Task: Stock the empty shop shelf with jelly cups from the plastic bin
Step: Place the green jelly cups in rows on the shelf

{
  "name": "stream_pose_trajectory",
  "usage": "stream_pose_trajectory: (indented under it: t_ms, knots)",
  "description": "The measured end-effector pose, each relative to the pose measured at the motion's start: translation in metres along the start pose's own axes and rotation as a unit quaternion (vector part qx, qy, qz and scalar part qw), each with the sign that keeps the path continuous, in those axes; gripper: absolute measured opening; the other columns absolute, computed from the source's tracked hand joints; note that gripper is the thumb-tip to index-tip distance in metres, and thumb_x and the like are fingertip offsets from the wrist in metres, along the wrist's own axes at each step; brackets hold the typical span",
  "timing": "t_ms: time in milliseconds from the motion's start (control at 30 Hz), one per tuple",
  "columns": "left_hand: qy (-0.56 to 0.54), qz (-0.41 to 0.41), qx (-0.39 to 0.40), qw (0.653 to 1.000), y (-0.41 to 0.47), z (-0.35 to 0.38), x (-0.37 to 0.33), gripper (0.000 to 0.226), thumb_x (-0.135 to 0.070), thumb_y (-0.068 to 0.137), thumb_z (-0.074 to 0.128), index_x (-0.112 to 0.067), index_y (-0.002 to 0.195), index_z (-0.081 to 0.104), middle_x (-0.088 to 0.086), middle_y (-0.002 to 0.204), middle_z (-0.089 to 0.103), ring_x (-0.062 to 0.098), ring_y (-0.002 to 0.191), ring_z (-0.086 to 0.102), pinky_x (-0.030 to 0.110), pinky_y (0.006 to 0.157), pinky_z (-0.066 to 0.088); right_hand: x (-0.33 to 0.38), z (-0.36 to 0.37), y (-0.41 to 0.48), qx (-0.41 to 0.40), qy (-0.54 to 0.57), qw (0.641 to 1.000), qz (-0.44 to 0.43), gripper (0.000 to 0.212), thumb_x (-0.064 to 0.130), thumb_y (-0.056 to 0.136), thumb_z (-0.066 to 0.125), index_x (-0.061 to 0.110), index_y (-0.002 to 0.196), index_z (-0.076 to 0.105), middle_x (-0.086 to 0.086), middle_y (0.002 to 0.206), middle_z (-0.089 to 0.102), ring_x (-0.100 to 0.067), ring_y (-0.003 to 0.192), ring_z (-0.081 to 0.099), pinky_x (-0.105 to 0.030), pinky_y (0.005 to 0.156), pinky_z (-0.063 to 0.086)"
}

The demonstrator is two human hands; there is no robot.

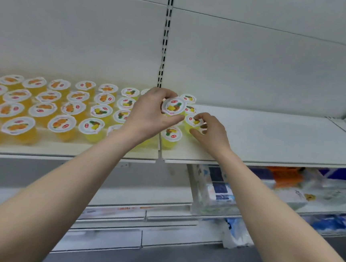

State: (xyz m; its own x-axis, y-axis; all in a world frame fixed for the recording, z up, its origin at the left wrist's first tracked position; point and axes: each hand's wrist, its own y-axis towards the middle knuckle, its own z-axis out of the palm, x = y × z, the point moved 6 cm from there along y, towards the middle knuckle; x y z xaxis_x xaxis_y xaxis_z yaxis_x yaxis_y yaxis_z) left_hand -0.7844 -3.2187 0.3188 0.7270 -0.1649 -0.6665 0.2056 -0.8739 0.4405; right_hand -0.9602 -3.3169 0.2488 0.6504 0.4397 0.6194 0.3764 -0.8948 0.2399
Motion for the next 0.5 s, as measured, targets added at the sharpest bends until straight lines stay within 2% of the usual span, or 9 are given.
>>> stream_pose_trajectory:
  t_ms: [100, 200, 400, 500]
  knots:
    - [0.043, 0.036, 0.014, 0.998, -0.002, 0.016, -0.016, 0.049, -0.040, 0.070, 0.079, -0.022, 0.112, 0.062, -0.004, 0.113, 0.060, 0.011, 0.099, 0.056, 0.028, 0.085, 0.046, -0.005, -0.012, -0.001, 0.030, -0.016, 0.998, -0.046, 0.040, 0.016, 0.085, 0.063, 0.027, 0.123, 0.058, 0.008, 0.123, 0.055, -0.012, 0.107, 0.055, -0.039, 0.098, 0.046]
    - [0.123, 0.078, 0.042, 0.989, -0.006, 0.037, -0.031, 0.052, -0.049, 0.069, 0.077, -0.022, 0.111, 0.063, -0.003, 0.112, 0.060, 0.017, 0.106, 0.052, 0.027, 0.088, 0.040, -0.011, -0.029, 0.001, 0.019, -0.054, 0.996, -0.067, 0.041, 0.013, 0.091, 0.054, 0.023, 0.130, 0.056, 0.004, 0.133, 0.053, -0.015, 0.117, 0.054, -0.035, 0.102, 0.043]
    - [0.273, 0.099, 0.070, 0.954, -0.018, 0.076, -0.034, 0.061, -0.062, 0.065, 0.071, -0.022, 0.111, 0.067, 0.000, 0.107, 0.063, 0.026, 0.108, 0.048, 0.036, 0.094, 0.040, -0.018, -0.050, 0.005, -0.015, -0.083, 0.992, -0.096, 0.035, 0.016, 0.096, 0.051, 0.020, 0.130, 0.058, 0.002, 0.133, 0.056, -0.016, 0.117, 0.055, -0.024, 0.095, 0.038]
    - [0.320, 0.084, 0.080, 0.940, -0.022, 0.087, -0.027, 0.061, -0.065, 0.068, 0.068, -0.022, 0.112, 0.068, 0.001, 0.104, 0.065, 0.028, 0.107, 0.048, 0.038, 0.096, 0.033, -0.018, -0.052, 0.005, -0.017, -0.084, 0.990, -0.113, 0.035, 0.014, 0.095, 0.049, 0.020, 0.129, 0.058, 0.003, 0.133, 0.056, -0.016, 0.117, 0.055, -0.026, 0.096, 0.039]
